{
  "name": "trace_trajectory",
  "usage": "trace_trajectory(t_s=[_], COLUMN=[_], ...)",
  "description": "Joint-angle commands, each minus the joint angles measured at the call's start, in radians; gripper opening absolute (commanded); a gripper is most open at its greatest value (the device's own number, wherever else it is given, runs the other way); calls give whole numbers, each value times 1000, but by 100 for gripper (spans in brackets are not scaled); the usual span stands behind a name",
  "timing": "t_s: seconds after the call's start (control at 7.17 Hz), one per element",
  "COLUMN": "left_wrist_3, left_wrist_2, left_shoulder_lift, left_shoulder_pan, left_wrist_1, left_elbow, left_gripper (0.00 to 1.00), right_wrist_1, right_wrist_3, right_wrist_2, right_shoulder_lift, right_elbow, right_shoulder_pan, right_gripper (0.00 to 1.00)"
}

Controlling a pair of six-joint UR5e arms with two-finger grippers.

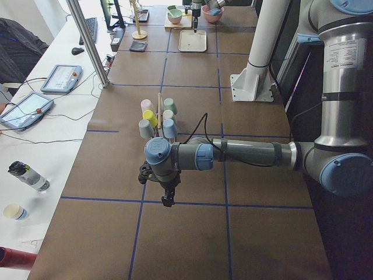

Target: Pick up and place green cup on tray

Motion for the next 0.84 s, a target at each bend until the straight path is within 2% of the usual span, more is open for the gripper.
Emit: trace_trajectory(t_s=[0.0,0.7], left_wrist_3=[0,0], left_wrist_2=[0,0], left_shoulder_lift=[0,0], left_shoulder_pan=[0,0], left_wrist_1=[0,2], left_elbow=[2,-1], left_gripper=[100,100], right_wrist_1=[0,-1], right_wrist_3=[-30,-29], right_wrist_2=[0,69], right_shoulder_lift=[0,5], right_elbow=[0,9], right_shoulder_pan=[-4,-1], right_gripper=[2,0])
